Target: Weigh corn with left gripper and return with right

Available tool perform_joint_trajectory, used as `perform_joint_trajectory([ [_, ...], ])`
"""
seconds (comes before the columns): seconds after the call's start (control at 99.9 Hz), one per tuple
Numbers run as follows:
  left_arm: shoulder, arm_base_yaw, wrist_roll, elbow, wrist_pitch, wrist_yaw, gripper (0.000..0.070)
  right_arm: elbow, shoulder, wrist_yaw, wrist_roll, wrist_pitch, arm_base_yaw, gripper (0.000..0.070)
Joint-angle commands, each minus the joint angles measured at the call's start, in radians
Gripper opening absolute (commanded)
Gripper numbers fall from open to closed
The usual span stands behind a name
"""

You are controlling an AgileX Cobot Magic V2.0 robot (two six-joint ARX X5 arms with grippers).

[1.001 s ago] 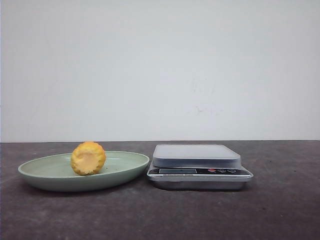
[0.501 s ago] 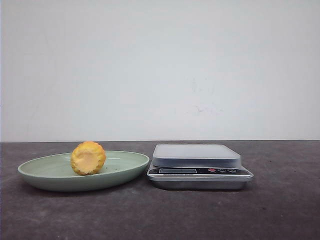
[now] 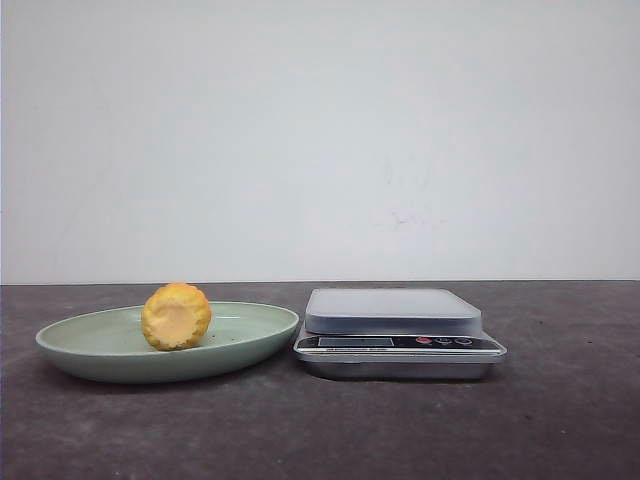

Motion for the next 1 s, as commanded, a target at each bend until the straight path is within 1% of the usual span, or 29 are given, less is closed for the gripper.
perform_joint_trajectory([
  [0.0, 0.003, -0.006, -0.002, 0.026, -0.049, 0.002, 0.0026, -0.002, 0.000, -0.002, 0.010, 0.009, -0.001, 0.0007],
  [0.19, 0.003, -0.004, -0.001, 0.026, -0.049, 0.002, 0.0026, -0.002, 0.000, -0.002, 0.010, 0.009, -0.001, 0.0008],
  [0.26, -0.002, 0.008, 0.014, 0.029, -0.049, 0.002, 0.0026, -0.002, 0.000, -0.002, 0.010, 0.009, -0.001, 0.0008],
  [0.37, -0.003, 0.023, 0.009, 0.024, -0.046, 0.002, 0.0026, -0.002, 0.000, -0.002, 0.010, 0.009, -0.001, 0.0008],
  [0.42, -0.003, 0.034, 0.011, 0.007, -0.028, 0.002, 0.0026, -0.002, 0.000, -0.002, 0.010, 0.009, -0.001, 0.0008],
  [0.48, -0.003, 0.051, 0.032, -0.041, 0.021, 0.004, 0.0026, -0.002, 0.000, -0.002, 0.010, 0.009, -0.001, 0.0008],
  [0.541, -0.013, 0.072, 0.063, -0.119, 0.092, 0.006, 0.0026, -0.002, 0.000, -0.002, 0.010, 0.009, -0.001, 0.0008],
  [0.631, -0.045, 0.107, 0.114, -0.290, 0.246, 0.008, 0.0026, -0.002, 0.000, -0.002, 0.010, 0.009, -0.001, 0.0008],
  [0.691, -0.076, 0.137, 0.143, -0.435, 0.371, 0.035, 0.0026, -0.002, 0.000, -0.002, 0.010, 0.009, -0.001, 0.0008],
  [0.751, -0.113, 0.174, 0.165, -0.593, 0.505, 0.082, 0.0026, -0.002, 0.000, -0.002, 0.010, 0.009, -0.001, 0.0008],
  [0.891, -0.201, 0.275, 0.164, -0.976, 0.812, 0.166, 0.0026, -0.002, 0.000, -0.002, 0.010, 0.009, -0.001, 0.0007],
  [0.991, -0.259, 0.351, 0.152, -1.224, 0.986, 0.216, 0.0026, -0.002, 0.000, -0.002, 0.010, 0.009, -0.001, 0.0008],
])
